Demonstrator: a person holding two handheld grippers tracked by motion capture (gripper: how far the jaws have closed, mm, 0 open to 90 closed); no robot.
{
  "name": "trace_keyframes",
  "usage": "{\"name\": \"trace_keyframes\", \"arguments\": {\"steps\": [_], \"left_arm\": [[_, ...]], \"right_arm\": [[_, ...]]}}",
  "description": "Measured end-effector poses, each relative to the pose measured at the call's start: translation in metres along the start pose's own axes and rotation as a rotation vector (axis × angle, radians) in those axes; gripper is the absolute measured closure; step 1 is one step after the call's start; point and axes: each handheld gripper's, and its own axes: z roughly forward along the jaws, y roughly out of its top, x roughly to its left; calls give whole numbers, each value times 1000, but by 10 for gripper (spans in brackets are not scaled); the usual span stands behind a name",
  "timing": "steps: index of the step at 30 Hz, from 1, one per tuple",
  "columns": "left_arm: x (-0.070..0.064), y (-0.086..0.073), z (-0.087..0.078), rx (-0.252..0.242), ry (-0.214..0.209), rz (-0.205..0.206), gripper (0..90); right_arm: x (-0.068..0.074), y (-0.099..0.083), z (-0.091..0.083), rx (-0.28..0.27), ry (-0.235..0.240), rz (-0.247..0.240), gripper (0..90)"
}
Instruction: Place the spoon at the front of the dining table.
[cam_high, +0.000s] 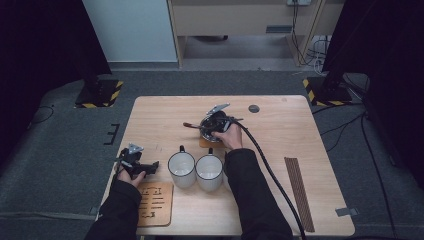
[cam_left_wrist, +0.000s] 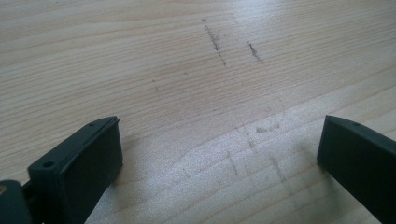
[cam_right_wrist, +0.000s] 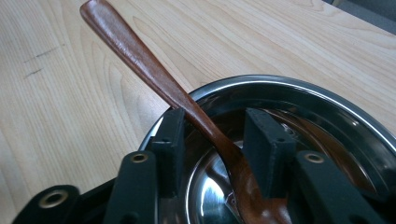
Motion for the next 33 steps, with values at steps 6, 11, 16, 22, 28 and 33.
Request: {"name": "trace_keyframes", "arguments": {"steps": [6,11,16,22,28,33], "left_arm": [[0,0,0,0,0,0,0],[0,0,0,0,0,0,0],[0,0,0,0,0,0,0],[0,0,0,0,0,0,0],[0,0,0,0,0,0,0],[0,0,0,0,0,0,0]], "right_arm": [[-1,-1,3,-10,5,13,613],[1,-1,3,12,6,24,712],[2,0,2,8,1,42,753],[1,1,0,13,-22,64,814],[1,1,0,9,-16,65,733],[2,2,2,-12,-14,61,690]]}}
